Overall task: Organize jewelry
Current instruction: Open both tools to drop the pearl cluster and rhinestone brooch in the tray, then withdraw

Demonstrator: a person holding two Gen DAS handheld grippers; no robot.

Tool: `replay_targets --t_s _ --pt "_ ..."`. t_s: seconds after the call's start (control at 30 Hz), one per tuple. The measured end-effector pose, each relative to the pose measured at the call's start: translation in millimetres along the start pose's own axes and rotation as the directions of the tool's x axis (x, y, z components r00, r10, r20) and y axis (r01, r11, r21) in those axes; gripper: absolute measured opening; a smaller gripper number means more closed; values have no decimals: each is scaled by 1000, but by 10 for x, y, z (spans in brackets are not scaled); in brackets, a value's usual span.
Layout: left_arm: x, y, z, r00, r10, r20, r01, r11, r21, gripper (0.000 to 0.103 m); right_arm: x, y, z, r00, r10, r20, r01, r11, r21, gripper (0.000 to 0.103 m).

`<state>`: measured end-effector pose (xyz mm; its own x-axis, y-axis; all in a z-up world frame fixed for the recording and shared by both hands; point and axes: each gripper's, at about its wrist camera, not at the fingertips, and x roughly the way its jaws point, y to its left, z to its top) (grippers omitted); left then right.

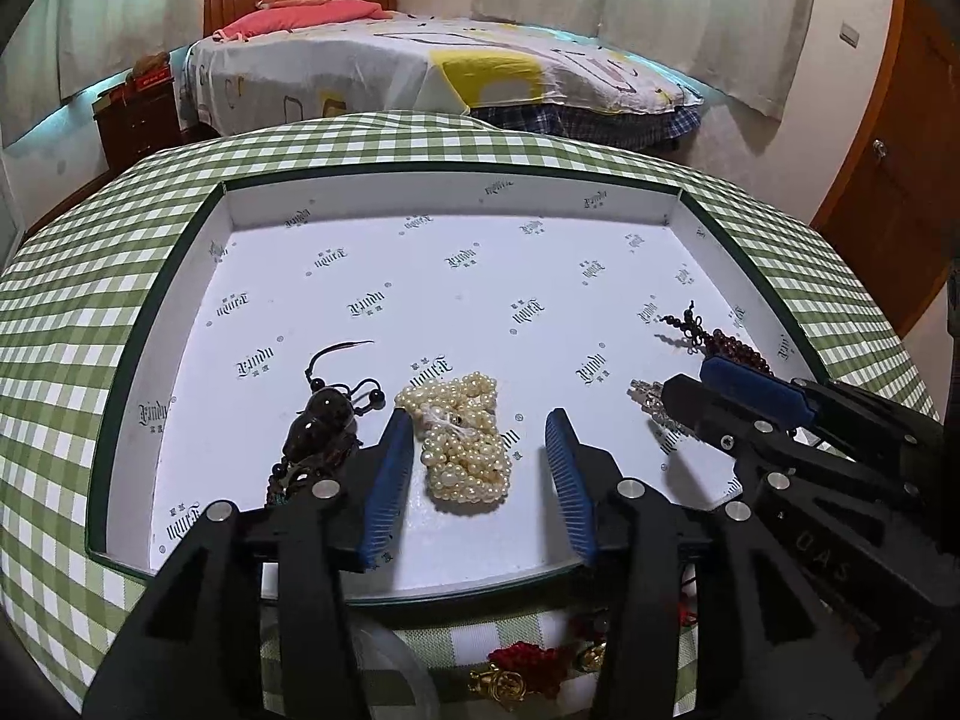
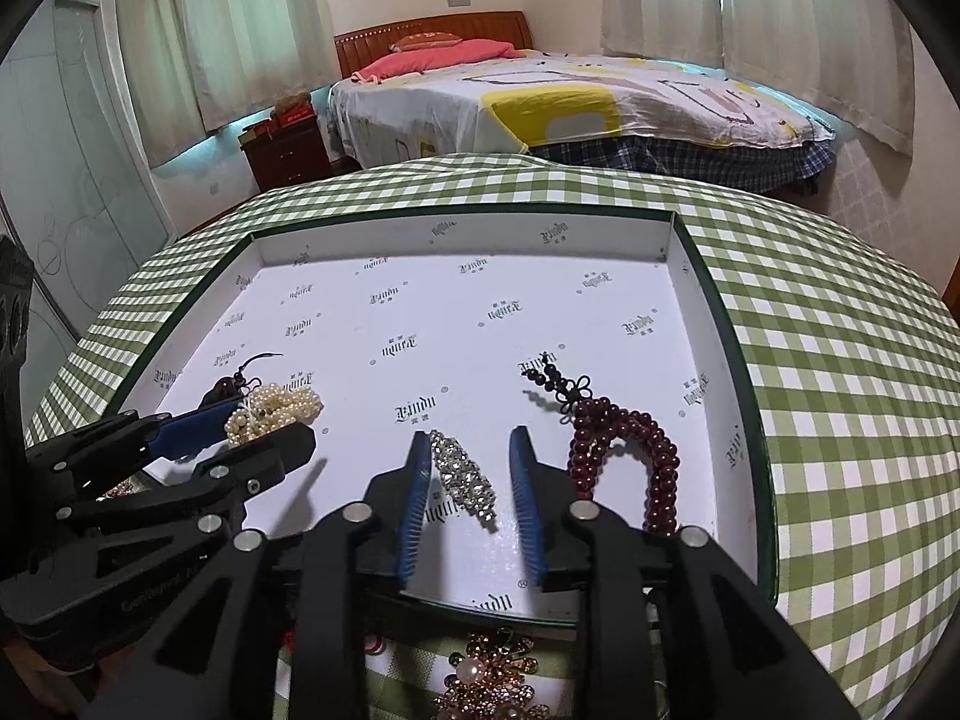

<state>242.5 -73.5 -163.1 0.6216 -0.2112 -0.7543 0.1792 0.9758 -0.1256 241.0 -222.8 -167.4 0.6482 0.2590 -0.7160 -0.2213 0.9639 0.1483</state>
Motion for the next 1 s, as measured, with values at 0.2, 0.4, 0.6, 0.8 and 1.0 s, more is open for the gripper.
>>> replay_targets --t_s 0.2,0.4,0.6,0.8,1.0 --pt "-29 6 -1 1000 0 8 0 1000 -3 55 -27 26 -4 1000 0 6 0 1000 -5 30" --pt "-89 -19 7 1000 -4 23 3 1000 7 62 -71 17 -12 1000 -4 15 4 1000 -1 31" --pt "-173 -4 4 999 -2 37 2 1000 -5 67 -151 12 -15 999 -14 29 14 1000 5 38" --pt "-315 26 -11 997 25 69 -24 1000 -8 74 -298 -5 -10 997 -33 62 32 999 19 56" --pt "-513 1 -48 991 47 126 -50 999 15 79 -426 41 -31 996 -35 81 34 999 12 58"
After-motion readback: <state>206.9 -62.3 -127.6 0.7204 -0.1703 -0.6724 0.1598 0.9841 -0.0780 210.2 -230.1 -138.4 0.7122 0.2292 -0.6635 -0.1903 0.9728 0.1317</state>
